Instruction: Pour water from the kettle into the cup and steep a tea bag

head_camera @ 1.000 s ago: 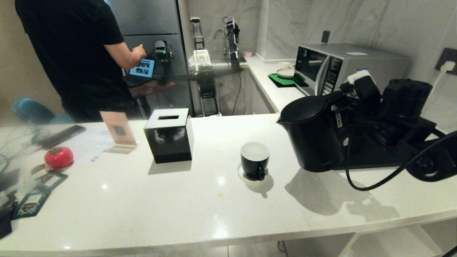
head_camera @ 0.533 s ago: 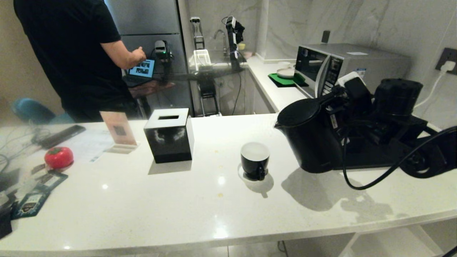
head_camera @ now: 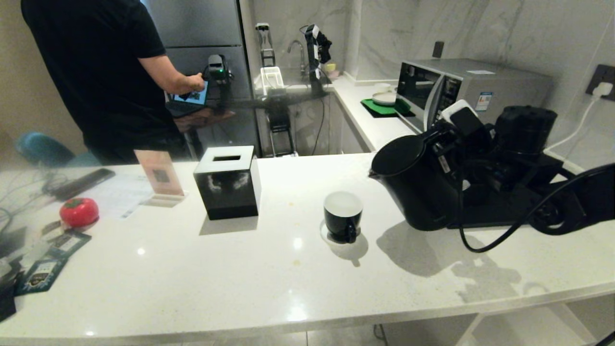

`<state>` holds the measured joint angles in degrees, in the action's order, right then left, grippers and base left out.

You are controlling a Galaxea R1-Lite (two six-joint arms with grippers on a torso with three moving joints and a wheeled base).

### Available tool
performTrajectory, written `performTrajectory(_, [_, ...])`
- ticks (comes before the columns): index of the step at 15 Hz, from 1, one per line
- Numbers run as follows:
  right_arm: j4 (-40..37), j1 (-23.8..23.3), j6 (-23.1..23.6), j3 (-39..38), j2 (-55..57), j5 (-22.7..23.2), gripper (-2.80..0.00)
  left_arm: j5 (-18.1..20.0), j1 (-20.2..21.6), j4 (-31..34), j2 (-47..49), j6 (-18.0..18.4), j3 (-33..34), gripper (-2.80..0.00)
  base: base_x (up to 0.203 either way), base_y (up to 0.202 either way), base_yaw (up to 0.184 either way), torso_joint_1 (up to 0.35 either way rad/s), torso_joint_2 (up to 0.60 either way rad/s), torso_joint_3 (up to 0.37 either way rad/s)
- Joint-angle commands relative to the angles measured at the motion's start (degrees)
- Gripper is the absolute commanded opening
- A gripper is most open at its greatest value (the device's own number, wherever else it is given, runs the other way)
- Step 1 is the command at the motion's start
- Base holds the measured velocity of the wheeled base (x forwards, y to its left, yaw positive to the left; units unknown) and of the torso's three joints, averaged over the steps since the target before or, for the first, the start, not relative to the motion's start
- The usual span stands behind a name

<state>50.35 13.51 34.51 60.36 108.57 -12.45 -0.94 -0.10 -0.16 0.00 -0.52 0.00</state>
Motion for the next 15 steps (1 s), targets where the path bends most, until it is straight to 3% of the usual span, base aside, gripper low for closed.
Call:
performTrajectory(1, [-0.1,0.1,1.0,0.4,0.5,0.0,-2.80,0.0,0.0,0.0,0.1,0.0,0.0,-2.80,0.000,0.000,0.000,0.000,0.00,0.000])
performTrajectory(6, [-2.4,1.5,2.1,3.2,1.4,0.0,-2.80,0.0,0.0,0.0,0.1,0.0,0.0,-2.80,0.000,0.000,0.000,0.000,0.00,0.000])
performTrajectory(15, [-2.5,2.5,8.5,3.8,2.0,0.1,-2.80,0.0,0.0,0.0,0.1,0.0,0.0,-2.80,0.000,0.000,0.000,0.000,0.00,0.000])
